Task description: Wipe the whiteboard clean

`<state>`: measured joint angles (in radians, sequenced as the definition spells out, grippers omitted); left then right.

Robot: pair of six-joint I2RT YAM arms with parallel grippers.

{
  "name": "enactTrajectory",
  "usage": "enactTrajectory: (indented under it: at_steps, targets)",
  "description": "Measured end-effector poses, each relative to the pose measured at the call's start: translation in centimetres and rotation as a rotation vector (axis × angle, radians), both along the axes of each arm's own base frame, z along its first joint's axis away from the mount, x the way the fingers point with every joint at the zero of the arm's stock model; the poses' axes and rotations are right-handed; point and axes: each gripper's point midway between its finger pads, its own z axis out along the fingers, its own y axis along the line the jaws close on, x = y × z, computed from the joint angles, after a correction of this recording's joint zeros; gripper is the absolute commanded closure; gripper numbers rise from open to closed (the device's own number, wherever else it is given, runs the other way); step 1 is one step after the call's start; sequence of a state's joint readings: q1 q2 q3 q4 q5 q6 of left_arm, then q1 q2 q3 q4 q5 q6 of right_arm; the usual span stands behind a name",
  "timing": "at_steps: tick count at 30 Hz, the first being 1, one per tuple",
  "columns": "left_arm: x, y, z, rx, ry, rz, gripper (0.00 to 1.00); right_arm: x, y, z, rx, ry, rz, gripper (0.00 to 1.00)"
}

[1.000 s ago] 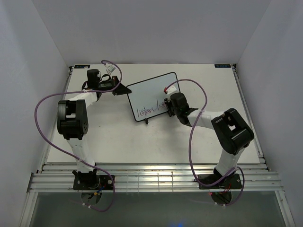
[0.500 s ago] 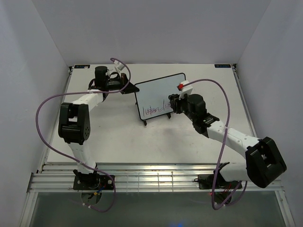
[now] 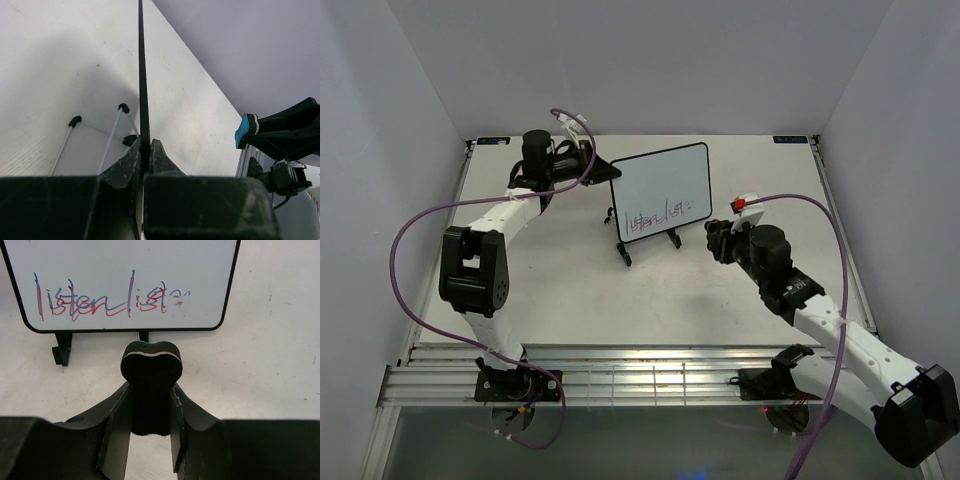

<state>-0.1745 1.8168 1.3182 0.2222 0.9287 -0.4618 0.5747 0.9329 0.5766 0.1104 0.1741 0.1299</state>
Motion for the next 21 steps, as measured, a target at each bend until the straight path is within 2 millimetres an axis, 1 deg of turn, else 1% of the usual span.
enactTrajectory:
  at_steps: [3,7,11,13,16,17,19,21]
  targets:
    - [-0.5,-1.6,0.6,-0.014,0.001,-0.016,1.0,-0.7,-0.7,0.8,0.016,-0.005,-0.012,0.92]
    - [-1.6,-3.0,1.4,-0.04,0.035,-0.042,1.0,-1.6,-1.5,0.5,0.011,0.025,-0.019,0.92]
    - [-2.6,-3.0,3.3,-0.073,0.05,-0.031,1.0,-2.4,-1.9,0.2,0.005,0.062,-0.014,0.92]
    - [-3.6,-2.6,4.6,-0.092,0.056,-0.018,1.0,-2.9,-1.8,0.6,0.013,0.079,0.003,0.92]
    - [-6.2,-1.6,6.7,-0.131,0.068,0.017,1.0,-4.0,-1.1,2.6,0.049,0.074,0.062,0.92]
    - [-7.3,-1.2,7.0,-0.144,0.081,0.026,1.0,-4.3,-0.9,3.4,0.064,0.06,0.084,0.92]
    - [-9.6,-0.7,7.4,-0.176,0.124,0.042,1.0,-5.2,-0.2,5.0,0.096,0.026,0.145,0.92]
    - [-12.1,-0.2,6.6,-0.207,0.193,0.056,1.0,-6.0,0.6,5.6,0.115,0.013,0.211,0.92]
